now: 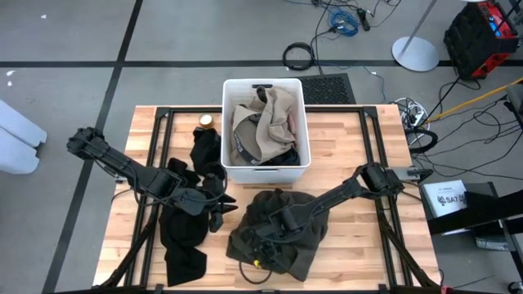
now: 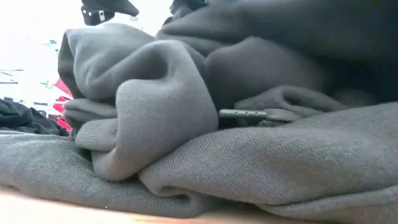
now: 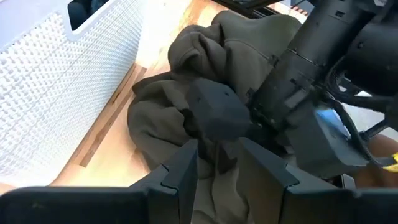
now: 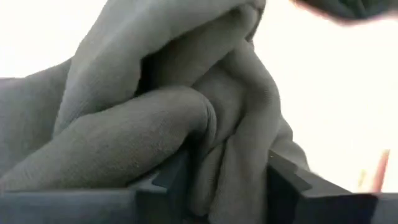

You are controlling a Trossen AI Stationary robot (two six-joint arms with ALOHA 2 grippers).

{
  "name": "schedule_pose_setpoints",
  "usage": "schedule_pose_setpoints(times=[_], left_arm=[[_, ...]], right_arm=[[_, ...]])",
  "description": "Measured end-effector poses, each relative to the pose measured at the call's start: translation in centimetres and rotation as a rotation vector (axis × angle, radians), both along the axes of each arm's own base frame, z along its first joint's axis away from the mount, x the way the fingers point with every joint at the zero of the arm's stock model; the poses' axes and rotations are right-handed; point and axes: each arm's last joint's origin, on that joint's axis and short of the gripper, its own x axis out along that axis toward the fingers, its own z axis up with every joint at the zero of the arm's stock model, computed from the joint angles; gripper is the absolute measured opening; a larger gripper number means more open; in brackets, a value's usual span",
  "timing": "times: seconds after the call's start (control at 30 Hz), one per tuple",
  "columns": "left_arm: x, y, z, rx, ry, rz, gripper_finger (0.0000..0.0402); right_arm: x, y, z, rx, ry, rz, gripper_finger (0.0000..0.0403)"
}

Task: Fold laundry
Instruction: Put the folded black jacket into the white laundry bin

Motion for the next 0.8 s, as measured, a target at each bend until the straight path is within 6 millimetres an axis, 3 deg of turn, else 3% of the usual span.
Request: schedule_pose_setpoints(times=[0.17,0.43,0.63,0.8], left_arm=[[-0.2,-0.1,-0.2,0.01,0.022,-0.007,0.0121],[-0.2,-0.1,-0.2,0.011,0.023,-0.005,0.0121],[-0.2,0.0,-0.2,-0.002,0.021,0.011,0.0121],[-0.3,-0.2,-0.2,-0.007,0.028,0.003,0.0121]], right_arm=[[0.4,0.1,-1.4,-0.125,0.004,0.091,0.0178],[1.5,-2.6,-1.5,-0.052,0.018,0.006,0.0249],[2.9,-4.9,-5.4,0.046,0.114,0.016,0.0284],[3.2,-5.2,-7.5,0.104,0.176,0.004,0.029]])
